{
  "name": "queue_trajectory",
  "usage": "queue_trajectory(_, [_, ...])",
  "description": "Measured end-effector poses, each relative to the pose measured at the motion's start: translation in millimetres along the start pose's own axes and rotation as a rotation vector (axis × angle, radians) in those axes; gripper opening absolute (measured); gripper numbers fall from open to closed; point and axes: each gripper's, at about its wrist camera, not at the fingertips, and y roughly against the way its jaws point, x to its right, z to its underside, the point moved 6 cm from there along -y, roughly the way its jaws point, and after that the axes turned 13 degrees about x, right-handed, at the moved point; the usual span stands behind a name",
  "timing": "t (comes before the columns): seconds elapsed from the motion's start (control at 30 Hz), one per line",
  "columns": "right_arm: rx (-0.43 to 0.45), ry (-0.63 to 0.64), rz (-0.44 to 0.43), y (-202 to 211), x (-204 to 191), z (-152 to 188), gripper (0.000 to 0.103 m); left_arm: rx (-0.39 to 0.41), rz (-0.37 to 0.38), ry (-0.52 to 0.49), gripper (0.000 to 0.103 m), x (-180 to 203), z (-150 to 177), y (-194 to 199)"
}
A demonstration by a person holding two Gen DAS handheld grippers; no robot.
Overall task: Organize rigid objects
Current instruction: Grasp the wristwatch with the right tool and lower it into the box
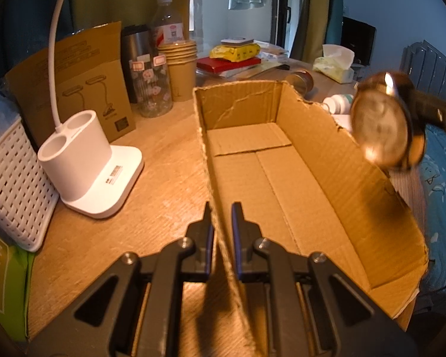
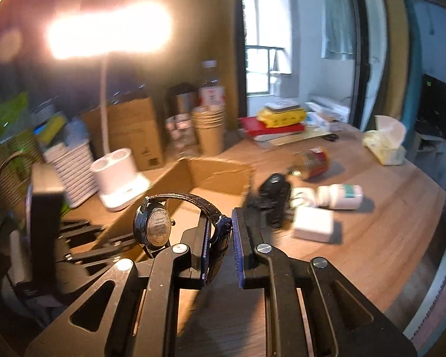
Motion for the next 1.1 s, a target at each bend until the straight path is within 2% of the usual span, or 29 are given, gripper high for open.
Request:
queue_trajectory(0.33, [-0.091, 0.063, -0.077, -12.0, -38.4, 30.5, 0.015, 0.010, -0.001, 0.005, 0.011, -1.0, -0.8, 3.2])
queue_trajectory(0.53, [-0.142, 0.099, -0.072, -11.5, -37.8, 44.4, 0.015, 0.006, -0.002, 0.021, 0.011, -3.5, 0.0, 2.2])
queue_trajectory(0.77, [-0.189, 0.211, -0.086, -6.3, -43.9, 56.3, 0.016, 0.009, -0.002, 0.015, 0.011, -1.5, -0.1, 2.5])
queue_trajectory(0.9, [-0.211, 0.230, -0.114, -8.2, -49.9, 59.2, 0.024, 0.011, -0.004, 0.007, 0.011, -0.3, -0.1, 3.3])
queue_trajectory(1.0, [-0.201, 0.230, -0.133, -8.1, -53.7, 57.2, 0.041, 0.009, -0.006, 0.010, 0.011, -1.4, 0.0, 3.0])
queue_trajectory(1.1, [-0.190, 0.225, -0.143, -6.9, -54.2, 54.8, 0.045, 0.008, -0.006, 0.010, 0.011, -1.2, -0.1, 2.8])
